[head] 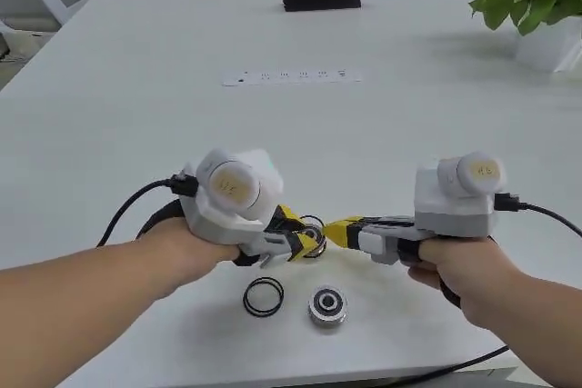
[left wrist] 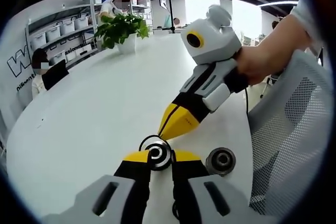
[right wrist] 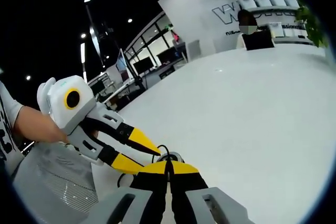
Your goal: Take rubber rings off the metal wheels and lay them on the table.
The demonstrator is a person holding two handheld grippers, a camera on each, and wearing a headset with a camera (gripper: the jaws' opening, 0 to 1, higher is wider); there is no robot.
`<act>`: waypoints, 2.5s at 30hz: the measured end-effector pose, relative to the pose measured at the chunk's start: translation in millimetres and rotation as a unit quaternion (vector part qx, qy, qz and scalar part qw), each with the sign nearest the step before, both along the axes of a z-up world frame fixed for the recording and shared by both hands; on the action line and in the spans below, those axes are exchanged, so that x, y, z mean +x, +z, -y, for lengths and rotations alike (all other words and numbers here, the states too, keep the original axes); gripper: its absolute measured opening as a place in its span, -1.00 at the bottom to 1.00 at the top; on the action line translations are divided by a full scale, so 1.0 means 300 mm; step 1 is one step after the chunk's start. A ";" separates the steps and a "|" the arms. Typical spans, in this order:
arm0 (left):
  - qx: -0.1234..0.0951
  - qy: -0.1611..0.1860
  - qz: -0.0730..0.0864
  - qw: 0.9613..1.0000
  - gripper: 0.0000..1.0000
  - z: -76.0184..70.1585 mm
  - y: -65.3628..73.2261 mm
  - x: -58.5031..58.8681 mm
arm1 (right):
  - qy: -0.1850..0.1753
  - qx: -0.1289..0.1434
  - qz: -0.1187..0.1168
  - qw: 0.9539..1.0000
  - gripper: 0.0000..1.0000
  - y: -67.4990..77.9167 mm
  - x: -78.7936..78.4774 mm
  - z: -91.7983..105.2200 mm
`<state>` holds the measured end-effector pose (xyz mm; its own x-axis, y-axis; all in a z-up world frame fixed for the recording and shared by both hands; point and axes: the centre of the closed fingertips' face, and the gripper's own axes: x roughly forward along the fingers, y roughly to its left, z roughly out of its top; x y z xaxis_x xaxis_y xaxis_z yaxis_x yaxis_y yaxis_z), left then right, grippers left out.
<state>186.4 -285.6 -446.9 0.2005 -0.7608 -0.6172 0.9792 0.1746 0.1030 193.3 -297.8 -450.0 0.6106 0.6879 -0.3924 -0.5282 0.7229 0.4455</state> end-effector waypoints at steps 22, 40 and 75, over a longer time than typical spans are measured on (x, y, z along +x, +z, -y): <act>-0.070 0.000 -0.008 0.998 -0.44 -0.058 0.157 -0.064 | 0.016 0.022 0.010 1.000 -1.00 0.085 -0.028 -0.038; -0.087 0.005 -0.010 0.996 -0.03 -0.184 0.227 -0.144 | 0.040 0.030 0.003 0.999 -1.00 0.120 -0.055 -0.078; -0.093 0.041 -0.025 0.995 0.30 -0.333 0.244 -0.200 | 0.126 0.013 -0.088 0.988 -1.00 0.009 -0.148 -0.214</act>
